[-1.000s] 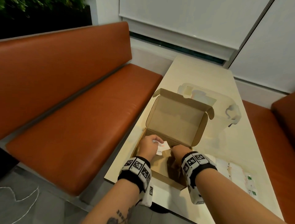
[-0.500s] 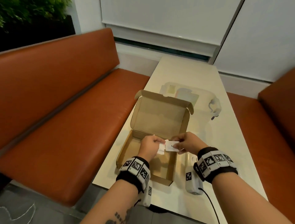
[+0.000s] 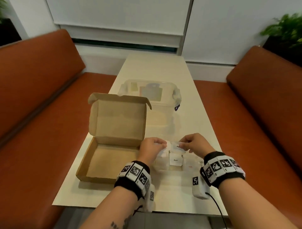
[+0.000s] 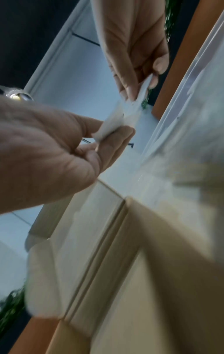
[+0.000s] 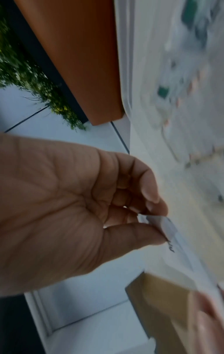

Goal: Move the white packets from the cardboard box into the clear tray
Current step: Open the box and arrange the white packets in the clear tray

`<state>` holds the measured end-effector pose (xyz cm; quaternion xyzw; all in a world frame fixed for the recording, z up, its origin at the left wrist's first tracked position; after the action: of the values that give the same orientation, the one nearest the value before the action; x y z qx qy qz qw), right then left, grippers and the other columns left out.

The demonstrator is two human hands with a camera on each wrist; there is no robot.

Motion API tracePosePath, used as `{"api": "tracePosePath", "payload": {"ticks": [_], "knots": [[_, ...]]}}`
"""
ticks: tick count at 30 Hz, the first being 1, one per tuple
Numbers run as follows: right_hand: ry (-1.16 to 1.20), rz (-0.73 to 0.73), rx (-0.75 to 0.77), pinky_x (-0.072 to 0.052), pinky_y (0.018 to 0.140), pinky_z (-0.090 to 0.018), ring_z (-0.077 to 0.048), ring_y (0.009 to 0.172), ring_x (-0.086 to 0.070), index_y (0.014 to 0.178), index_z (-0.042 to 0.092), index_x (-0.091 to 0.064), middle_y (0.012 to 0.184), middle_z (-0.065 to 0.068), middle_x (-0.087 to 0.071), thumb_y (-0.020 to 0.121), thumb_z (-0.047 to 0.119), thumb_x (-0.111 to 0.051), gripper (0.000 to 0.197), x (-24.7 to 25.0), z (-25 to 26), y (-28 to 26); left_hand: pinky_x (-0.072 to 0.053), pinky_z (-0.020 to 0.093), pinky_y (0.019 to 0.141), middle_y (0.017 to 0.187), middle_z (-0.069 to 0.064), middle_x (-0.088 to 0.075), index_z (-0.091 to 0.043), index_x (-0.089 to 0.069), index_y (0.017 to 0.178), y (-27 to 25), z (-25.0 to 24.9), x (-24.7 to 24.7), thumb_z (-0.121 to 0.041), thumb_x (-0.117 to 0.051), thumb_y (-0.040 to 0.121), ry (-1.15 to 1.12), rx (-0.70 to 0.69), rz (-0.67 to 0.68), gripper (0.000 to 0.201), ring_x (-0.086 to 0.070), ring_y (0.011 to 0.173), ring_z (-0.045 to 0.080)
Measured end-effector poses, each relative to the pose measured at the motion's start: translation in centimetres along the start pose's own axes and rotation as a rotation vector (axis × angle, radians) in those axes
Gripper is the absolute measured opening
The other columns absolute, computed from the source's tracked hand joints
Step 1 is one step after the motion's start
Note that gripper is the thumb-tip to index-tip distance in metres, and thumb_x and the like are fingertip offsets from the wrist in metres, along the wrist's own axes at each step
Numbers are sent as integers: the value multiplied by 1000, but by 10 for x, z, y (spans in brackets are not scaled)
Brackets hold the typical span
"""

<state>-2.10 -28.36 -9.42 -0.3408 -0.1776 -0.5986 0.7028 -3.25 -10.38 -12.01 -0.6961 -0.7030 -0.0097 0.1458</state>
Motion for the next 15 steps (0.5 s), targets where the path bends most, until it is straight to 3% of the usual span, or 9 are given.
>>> {"api": "tracePosePath", "payload": {"ticks": [2, 6, 10, 13, 15], "knots": [[-44, -12, -5, -41, 56, -15, -7, 62, -54, 75, 12, -71, 69, 0, -67, 84, 13, -67, 9, 0, -12, -3, -47, 20, 80, 89, -5, -71, -25, -71, 72, 2, 3, -12, -11, -72, 80, 18, 11, -7, 16, -64, 90, 10], [-137, -32, -11, -47, 69, -23, -17, 79, -64, 69, 8, -71, 85, -6, -72, 81, 10, -68, 12, -9, -26, -4, -38, 6, 65, 81, -16, -66, -30, -69, 71, 8, 6, -21, -14, -70, 82, 80, 20, -57, 19, -59, 82, -1], [-254, 23, -3, -42, 67, -20, -10, 72, -58, 78, 14, -72, 82, 0, -71, 84, 16, -65, 9, -29, -31, -2, -40, 11, 68, 81, -18, -64, -32, -67, 70, 10, 10, -19, -16, -70, 83, 98, 20, -96, 21, -57, 81, -4], [-319, 33, 23, -42, 70, -21, -13, 80, -62, 86, 14, -74, 87, -1, -72, 85, 18, -63, 11, -39, -29, 0, -40, 11, 65, 80, -18, -64, -32, -67, 69, 10, 12, -17, -15, -70, 82, 100, 21, -106, 22, -57, 79, -3], [-352, 16, 43, -41, 71, -21, -15, 85, -63, 87, 14, -75, 89, -1, -71, 86, 19, -64, 12, -42, -28, 1, -41, 14, 70, 80, -18, -64, -32, -67, 69, 11, 13, -17, -15, -70, 82, 90, 18, -106, 22, -59, 80, 0]]}}
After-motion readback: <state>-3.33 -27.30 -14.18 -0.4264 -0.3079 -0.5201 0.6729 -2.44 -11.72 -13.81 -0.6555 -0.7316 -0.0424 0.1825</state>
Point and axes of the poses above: each hand's wrist, its own y-axis towards the middle knuckle, its own x-axis out of the back of the hand, z = x × y, the point moved 10 cm from there along y, towards the middle knuckle
